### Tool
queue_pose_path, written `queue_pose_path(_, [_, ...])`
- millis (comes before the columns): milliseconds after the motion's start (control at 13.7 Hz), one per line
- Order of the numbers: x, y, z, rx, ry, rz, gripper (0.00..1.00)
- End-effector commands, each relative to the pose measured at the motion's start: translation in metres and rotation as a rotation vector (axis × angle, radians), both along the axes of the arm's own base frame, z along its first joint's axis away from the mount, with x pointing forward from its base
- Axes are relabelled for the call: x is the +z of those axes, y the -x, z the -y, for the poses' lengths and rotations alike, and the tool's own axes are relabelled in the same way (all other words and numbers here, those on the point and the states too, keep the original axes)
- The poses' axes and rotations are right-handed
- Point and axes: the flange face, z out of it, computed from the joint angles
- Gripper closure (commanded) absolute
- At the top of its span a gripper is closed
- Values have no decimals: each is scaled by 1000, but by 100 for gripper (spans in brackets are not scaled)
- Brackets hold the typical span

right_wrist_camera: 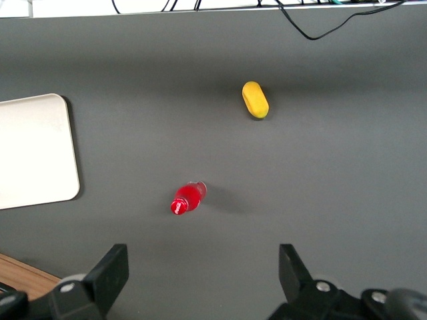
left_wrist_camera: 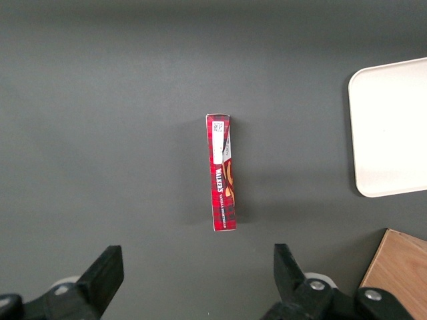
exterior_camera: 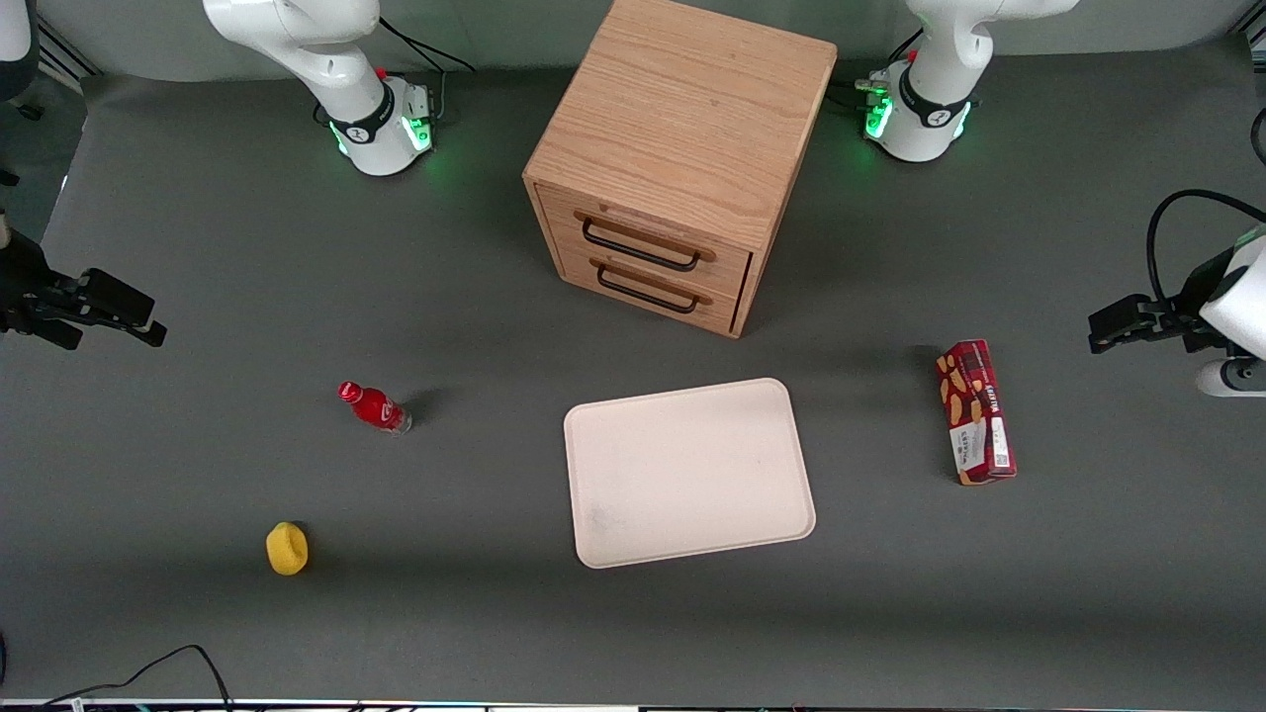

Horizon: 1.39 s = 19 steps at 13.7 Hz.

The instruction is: Place red cookie box on tray

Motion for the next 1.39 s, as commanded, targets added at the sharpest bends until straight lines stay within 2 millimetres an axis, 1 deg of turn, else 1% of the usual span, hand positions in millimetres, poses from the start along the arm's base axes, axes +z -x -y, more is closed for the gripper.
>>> queue_pose_path(0, [2,1,-4,-31,15,-1,0])
queue_pose_path(219, [-2,1,-7,-27,14,-12,0])
queue_pose_path(510, [-11,-1,-4,-29,14,-35,0])
queue_pose_path(729, [-11,-1,-3,-31,15,-35,0])
queue_pose_path(1312, [-20,-4,-4,-29,12,-49,0])
